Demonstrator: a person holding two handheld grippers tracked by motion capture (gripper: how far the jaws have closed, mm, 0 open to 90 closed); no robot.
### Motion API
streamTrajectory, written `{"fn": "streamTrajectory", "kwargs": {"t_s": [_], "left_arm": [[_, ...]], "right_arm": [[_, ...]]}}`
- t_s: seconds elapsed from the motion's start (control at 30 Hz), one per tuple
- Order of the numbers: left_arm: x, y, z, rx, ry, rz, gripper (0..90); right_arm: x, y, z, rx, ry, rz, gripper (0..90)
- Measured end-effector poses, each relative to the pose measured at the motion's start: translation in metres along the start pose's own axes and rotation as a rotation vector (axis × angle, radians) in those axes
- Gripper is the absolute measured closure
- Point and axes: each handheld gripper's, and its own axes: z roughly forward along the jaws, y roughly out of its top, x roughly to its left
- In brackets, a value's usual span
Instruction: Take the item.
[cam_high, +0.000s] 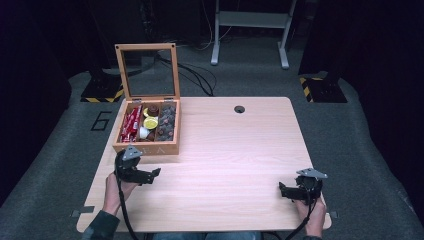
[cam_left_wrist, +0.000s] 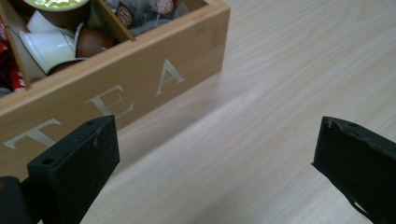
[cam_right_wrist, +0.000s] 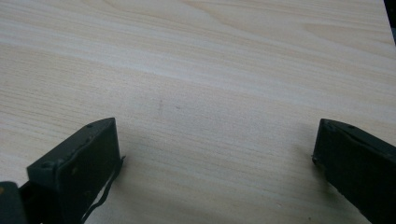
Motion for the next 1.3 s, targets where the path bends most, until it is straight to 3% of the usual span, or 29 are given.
{"fn": "streamTrajectory", "kwargs": {"t_s": [0.27,0.53,0.77,0.9,1.03,1.13,1.3], "left_arm": [[0.017,0.017,-0.005,-0.04,0.026,-0.026,0.2],[0.036,0.036,0.001,-0.067,0.015,-0.055,0.1],[0.045,0.048,0.01,-0.057,0.049,-0.034,0.1],[0.051,0.054,0.017,-0.06,0.048,-0.046,0.1],[0.058,0.058,0.025,-0.073,0.059,-0.076,0.1],[0.066,0.062,0.031,-0.09,0.051,-0.128,0.1],[0.075,0.069,0.037,-0.1,0.073,-0.157,0.1]], "right_arm": [[0.0,0.0,0.0,0.0,0.0,0.0,0.0],[0.0,0.0,0.0,-0.001,0.001,-0.004,0.2],[0.0,0.0,0.0,-0.001,0.001,-0.004,0.2],[0.0,0.0,0.0,-0.001,0.001,-0.005,0.3],[0.0,0.0,-0.001,-0.002,0.001,-0.001,0.5],[0.0,0.0,-0.001,-0.002,0.001,-0.001,0.5],[0.001,0.0,-0.001,0.001,0.0,0.003,0.5]]}}
